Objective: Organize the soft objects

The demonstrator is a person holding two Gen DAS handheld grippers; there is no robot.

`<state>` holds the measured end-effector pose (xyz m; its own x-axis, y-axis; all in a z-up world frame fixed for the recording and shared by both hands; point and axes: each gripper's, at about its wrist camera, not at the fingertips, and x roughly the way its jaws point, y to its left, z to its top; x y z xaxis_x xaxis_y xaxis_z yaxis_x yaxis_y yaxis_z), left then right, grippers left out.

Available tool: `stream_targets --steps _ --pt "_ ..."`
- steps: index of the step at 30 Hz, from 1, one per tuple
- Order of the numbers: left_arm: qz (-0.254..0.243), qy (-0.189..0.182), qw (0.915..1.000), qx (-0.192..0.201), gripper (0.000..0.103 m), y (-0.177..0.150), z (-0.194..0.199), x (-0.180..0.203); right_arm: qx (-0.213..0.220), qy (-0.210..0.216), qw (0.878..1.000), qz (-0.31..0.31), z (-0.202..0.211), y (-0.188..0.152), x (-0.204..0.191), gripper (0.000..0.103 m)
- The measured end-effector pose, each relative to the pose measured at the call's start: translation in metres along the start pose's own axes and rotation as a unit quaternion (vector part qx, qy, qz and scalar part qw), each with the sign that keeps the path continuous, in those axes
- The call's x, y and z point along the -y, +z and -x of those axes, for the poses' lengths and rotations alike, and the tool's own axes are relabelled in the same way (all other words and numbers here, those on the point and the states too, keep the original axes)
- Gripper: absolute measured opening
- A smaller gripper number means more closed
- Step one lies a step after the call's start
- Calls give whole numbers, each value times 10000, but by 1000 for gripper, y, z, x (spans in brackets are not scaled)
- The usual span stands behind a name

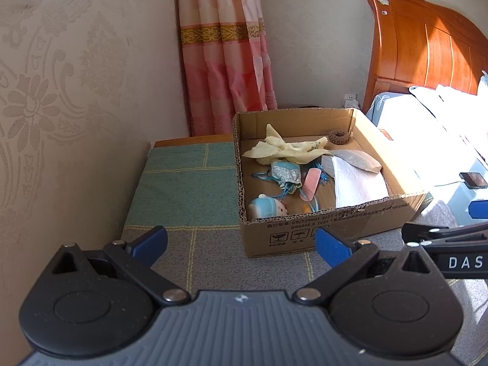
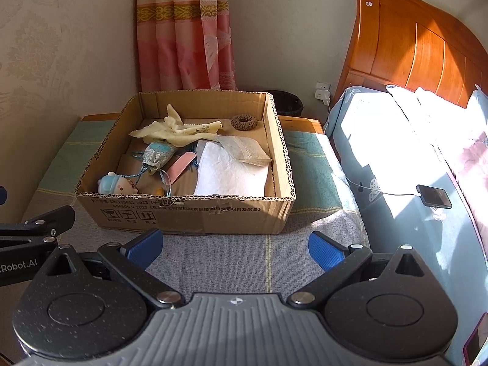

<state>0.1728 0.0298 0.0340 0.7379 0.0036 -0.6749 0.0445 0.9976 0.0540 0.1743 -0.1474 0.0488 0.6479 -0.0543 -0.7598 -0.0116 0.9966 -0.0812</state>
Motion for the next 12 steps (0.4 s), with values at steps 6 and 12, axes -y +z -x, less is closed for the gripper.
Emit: stream_targets --steps 6,12 --pt "7 10 10000 10 102 0 2 0 9 -8 10000 6 2 0 -1 103" --pt "7 -6 10000 22 102 0 4 -1 31 2 10000 1 4 -2 -1 103"
